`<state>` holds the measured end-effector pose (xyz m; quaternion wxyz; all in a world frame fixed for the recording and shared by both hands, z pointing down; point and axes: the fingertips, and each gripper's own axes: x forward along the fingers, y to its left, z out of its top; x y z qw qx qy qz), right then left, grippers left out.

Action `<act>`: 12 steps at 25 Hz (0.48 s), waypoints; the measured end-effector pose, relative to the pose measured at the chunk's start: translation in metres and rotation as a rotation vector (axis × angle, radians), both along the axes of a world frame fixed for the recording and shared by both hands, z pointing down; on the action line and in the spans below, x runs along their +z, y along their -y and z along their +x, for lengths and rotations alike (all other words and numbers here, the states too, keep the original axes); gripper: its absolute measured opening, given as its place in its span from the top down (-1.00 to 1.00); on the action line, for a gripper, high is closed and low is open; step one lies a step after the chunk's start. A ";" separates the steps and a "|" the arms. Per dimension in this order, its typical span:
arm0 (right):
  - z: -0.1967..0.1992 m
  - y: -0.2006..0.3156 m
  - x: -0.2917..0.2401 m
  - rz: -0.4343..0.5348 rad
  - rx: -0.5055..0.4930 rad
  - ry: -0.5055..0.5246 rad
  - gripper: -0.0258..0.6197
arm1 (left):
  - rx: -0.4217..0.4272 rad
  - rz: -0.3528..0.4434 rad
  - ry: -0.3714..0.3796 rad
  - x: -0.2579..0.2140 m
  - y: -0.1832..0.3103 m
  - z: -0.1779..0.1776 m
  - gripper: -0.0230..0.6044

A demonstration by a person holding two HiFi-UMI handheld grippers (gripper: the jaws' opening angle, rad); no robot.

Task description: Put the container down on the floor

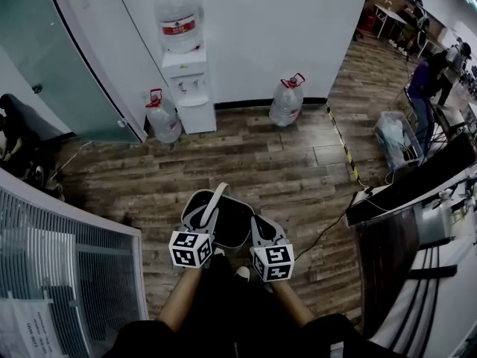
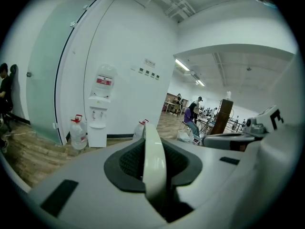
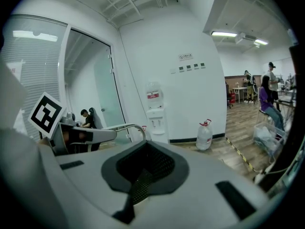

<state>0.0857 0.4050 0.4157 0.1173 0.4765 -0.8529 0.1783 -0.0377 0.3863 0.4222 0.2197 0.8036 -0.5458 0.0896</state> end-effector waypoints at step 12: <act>0.012 0.037 0.004 -0.004 0.049 -0.022 0.89 | 0.069 -0.001 -0.022 0.005 0.047 0.020 0.65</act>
